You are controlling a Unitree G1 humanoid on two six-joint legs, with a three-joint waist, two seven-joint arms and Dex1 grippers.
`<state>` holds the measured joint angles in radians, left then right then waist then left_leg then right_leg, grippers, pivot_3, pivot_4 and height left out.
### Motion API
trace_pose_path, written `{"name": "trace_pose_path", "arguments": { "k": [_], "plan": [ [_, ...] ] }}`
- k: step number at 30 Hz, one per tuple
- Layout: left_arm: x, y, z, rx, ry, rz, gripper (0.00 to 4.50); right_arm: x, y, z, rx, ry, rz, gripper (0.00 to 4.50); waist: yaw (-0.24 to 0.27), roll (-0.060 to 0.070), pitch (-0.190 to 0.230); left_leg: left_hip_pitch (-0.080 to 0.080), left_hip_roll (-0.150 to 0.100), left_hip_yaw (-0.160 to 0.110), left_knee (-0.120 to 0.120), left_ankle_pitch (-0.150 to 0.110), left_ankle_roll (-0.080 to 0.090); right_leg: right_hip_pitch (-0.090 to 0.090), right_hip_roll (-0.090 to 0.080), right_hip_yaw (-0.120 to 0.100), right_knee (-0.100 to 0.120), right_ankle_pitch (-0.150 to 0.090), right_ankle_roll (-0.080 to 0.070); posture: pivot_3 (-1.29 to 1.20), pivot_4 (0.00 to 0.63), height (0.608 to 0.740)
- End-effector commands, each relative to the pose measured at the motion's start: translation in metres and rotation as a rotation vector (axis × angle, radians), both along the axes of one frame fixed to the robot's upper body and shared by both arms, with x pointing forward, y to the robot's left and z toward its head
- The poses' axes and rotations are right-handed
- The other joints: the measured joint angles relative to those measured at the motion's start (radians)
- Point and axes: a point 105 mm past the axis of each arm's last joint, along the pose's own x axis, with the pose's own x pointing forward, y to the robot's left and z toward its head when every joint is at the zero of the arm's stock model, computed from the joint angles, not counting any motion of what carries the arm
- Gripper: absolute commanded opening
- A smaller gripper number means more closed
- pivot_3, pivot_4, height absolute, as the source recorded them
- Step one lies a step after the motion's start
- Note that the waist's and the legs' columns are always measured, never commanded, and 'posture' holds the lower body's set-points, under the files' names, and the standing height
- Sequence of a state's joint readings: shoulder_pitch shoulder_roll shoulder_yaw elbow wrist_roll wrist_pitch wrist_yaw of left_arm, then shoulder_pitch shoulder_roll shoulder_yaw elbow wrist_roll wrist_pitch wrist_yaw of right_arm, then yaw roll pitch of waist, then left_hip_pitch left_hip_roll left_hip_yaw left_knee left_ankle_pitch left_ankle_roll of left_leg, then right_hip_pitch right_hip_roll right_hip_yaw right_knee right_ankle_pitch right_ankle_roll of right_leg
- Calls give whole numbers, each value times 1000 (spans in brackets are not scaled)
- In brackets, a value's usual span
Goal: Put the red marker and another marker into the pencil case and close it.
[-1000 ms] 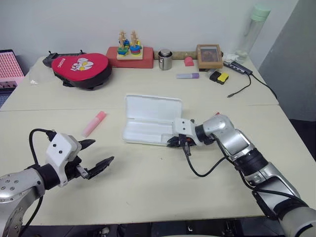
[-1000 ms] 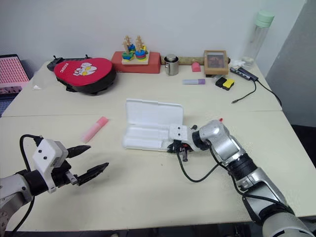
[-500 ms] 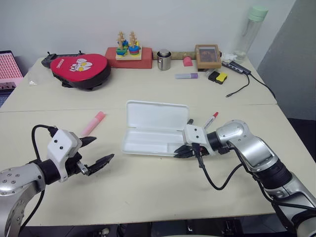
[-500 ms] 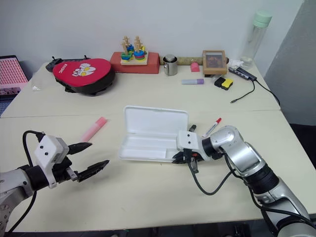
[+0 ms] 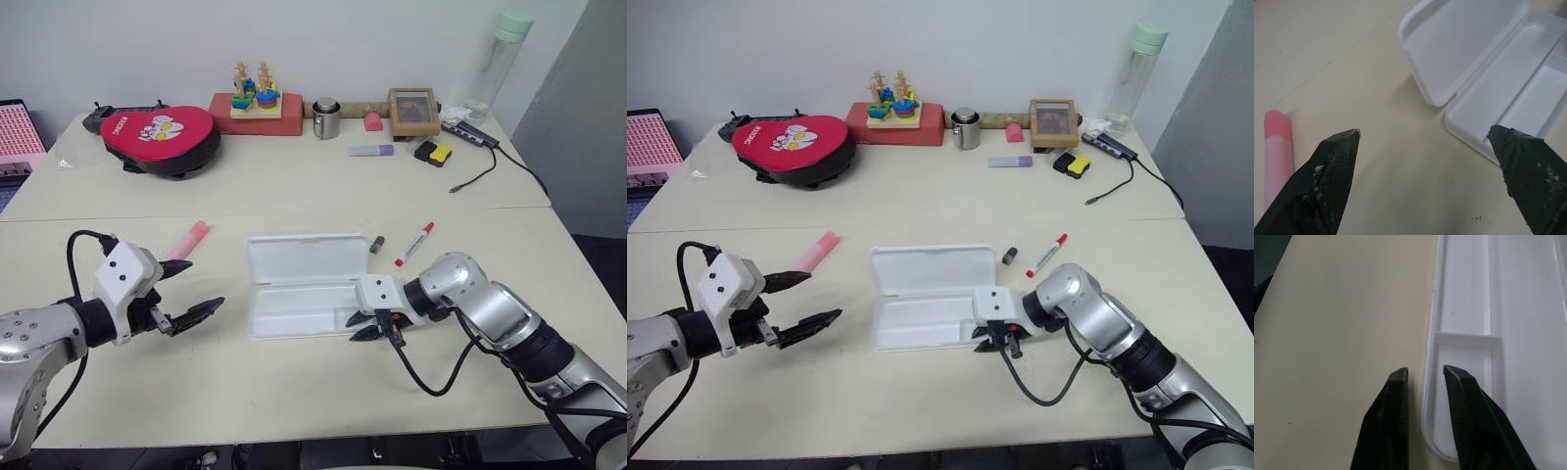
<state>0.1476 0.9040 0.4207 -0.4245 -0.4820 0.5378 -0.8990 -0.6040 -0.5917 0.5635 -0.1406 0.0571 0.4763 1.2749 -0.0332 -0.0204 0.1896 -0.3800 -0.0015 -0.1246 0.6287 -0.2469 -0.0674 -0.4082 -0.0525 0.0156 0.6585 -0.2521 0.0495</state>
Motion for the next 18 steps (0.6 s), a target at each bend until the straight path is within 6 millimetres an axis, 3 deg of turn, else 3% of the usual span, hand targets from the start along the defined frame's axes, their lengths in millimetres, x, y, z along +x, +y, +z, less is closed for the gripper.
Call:
{"name": "trace_pose_path", "arguments": {
  "k": [1, 2, 7, 13, 18],
  "plan": [
    [1, -1, 6, 25, -22, -20, 4500, 7, 2, 19, 52, -38, -22, 2164, 0, 0, 0, 0, 0, 0, 0, 0, 0, 0, 0, 0, 0, 0, 0, 0, 150, 740],
    [1, 0, 6, 26, -21, -20, 4500, 7, 2, 24, 69, -23, -28, 2369, 0, 0, 0, 0, 0, 0, 0, 0, 0, 0, 0, 0, 0, 0, 0, 0, 150, 740],
    [-1, 5, 6, 25, -14, -9, 4500, 7, -5, 51, 127, 11, -44, 2369, 0, 0, 0, 0, 0, 0, 0, 0, 0, 0, 0, 0, 0, 0, 0, 0, 150, 740],
    [-1, 17, 6, 7, -4, 45, 4500, 4, -16, 67, 151, 28, -59, 2369, 1, 0, 0, 0, 0, -1, 0, 0, 0, 0, 0, 0, 0, 0, 0, 0, 150, 740],
    [6, 35, 5, -21, -24, 144, 4500, 20, -33, 78, 173, -19, -182, 2369, 1, 0, 0, 0, 0, -1, 0, 0, 0, 0, 0, -1, 0, 0, 0, 0, 150, 740]
  ]
}}
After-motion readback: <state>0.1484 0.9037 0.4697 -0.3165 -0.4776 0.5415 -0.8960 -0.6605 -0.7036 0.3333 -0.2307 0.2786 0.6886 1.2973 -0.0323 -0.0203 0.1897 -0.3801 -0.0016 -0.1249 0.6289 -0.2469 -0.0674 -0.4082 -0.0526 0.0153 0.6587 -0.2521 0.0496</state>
